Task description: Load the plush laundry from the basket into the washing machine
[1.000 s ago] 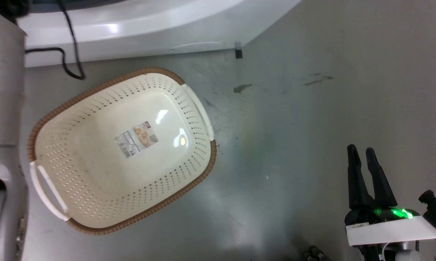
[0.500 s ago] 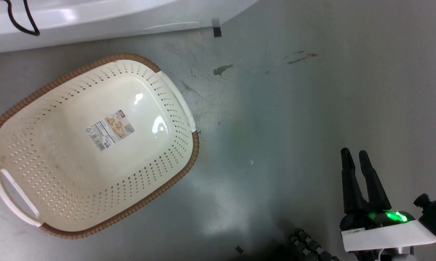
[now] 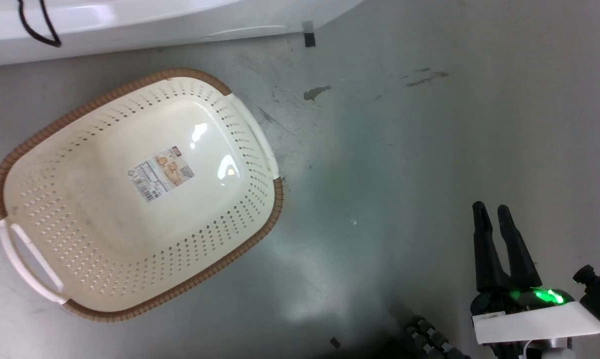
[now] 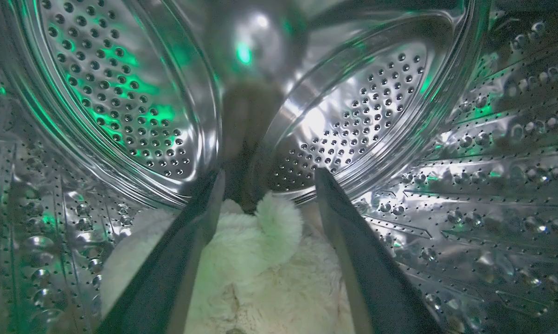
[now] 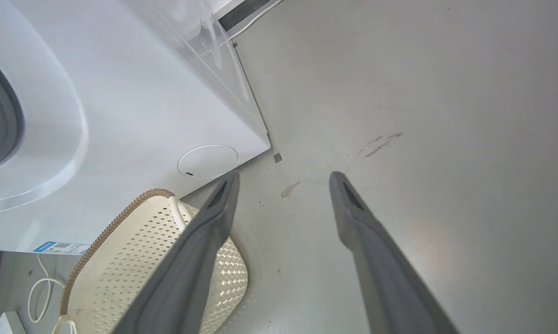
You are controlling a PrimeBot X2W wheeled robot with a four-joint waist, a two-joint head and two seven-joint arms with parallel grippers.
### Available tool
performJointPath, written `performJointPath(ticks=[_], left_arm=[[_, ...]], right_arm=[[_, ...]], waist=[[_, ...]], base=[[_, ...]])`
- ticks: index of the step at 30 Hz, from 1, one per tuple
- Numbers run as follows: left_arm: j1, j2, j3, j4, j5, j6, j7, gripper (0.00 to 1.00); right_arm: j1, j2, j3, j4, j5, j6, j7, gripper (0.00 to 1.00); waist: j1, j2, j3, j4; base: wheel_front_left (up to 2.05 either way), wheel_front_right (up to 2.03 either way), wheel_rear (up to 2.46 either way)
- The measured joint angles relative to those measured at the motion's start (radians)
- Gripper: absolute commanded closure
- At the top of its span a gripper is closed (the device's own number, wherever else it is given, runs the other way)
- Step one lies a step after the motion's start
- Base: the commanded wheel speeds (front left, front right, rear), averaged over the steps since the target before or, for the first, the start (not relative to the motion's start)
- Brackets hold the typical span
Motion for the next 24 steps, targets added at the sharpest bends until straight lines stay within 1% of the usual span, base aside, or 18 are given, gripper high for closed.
performJointPath(ticks=[5, 6, 9, 15, 24], left_arm=[[0.001, -0.034, -0.006, 0.023, -0.024, -0.004, -0.008, 0.00], [0.010, -0.061, -0.015, 0.036, -0.035, -0.015, -0.015, 0.00], [0.039, -0.084, -0.025, 0.052, -0.041, -0.019, -0.020, 0.00], [0.106, -0.122, -0.033, 0.071, -0.059, -0.027, -0.030, 0.00], [0.256, -0.167, -0.023, 0.085, -0.105, -0.029, -0.040, 0.00]], right_arm=[[-0.009, 0.000, -0.014, 0.002, -0.011, 0.000, 0.000, 0.00], [-0.023, 0.000, -0.024, 0.005, -0.021, 0.000, 0.000, 0.00], [-0.027, 0.000, -0.034, 0.012, -0.027, 0.000, 0.000, 0.00], [-0.040, 0.000, -0.050, 0.028, -0.042, 0.000, 0.000, 0.00], [-0.044, 0.000, -0.065, 0.058, -0.069, 0.000, 0.000, 0.00]], waist=[[0.0000, 0.0000, -0.019, 0.020], [0.0000, 0.0000, -0.034, 0.035], [-0.0001, 0.0000, -0.057, 0.048], [-0.0001, 0.0000, -0.113, 0.076], [-0.0001, 0.0000, -0.218, 0.118]], base=[[0.00, 0.00, 0.00], [0.00, 0.00, 0.00], [0.00, 0.00, 0.00], [0.00, 0.00, 0.00], [0.00, 0.00, 0.00]])
